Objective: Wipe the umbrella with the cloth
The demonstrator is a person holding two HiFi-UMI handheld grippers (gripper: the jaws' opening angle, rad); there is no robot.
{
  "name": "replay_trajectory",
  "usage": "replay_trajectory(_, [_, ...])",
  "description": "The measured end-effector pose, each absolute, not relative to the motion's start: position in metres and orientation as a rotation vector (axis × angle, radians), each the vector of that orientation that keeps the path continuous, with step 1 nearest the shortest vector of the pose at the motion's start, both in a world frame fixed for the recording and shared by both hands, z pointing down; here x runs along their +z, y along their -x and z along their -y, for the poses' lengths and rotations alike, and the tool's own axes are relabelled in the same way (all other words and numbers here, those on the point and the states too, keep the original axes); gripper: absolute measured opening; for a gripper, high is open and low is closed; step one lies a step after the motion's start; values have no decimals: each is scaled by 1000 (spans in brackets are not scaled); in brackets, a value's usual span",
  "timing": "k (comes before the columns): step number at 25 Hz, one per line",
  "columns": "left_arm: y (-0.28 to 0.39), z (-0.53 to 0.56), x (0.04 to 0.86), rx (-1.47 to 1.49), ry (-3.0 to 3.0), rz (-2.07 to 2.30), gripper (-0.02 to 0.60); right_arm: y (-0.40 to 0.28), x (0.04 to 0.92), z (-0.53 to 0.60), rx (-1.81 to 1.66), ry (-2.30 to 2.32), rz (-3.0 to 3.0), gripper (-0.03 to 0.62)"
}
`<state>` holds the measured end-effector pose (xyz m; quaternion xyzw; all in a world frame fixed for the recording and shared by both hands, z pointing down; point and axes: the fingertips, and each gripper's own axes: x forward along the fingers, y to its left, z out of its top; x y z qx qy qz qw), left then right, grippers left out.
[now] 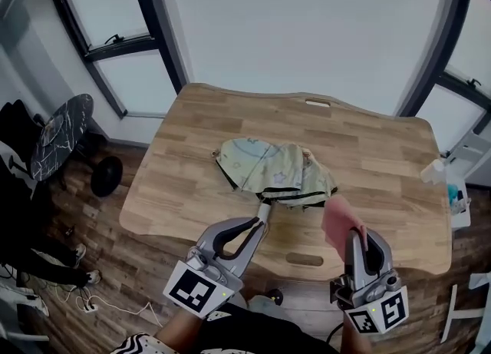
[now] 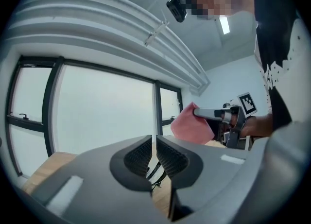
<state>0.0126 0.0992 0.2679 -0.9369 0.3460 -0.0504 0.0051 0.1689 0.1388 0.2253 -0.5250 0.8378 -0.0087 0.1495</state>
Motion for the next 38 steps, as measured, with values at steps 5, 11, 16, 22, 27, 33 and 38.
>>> replay_trajectory(5, [-29,-97,275,-197,2913,-1086,44,-169,227,-131,-29,1454,-2417,25])
replay_trajectory(11, [-42,-80,292,-230,2923,-1100,69,-177,232,-123,-58,1463,-2374,25])
replay_trajectory(16, [-56,-56,305,-219,2881,-1036,85,-177,230,-111,-18,1486,-2387,25])
replay_trajectory(22, [-80,-24,338,-249,2919,-970,127,-187,233,-94,-30,1564,-2353,25])
replay_trajectory(27, [-87,0,359,-290,2933,-992,149,-189,233,-79,-36,1583,-2349,25])
replay_trajectory(33, [-100,15,387,-328,2981,-983,150,-193,239,-70,-46,1612,-2358,25])
replay_trajectory(38, [-107,25,406,-360,2984,-1018,176,-193,250,-63,-98,1633,-2355,25])
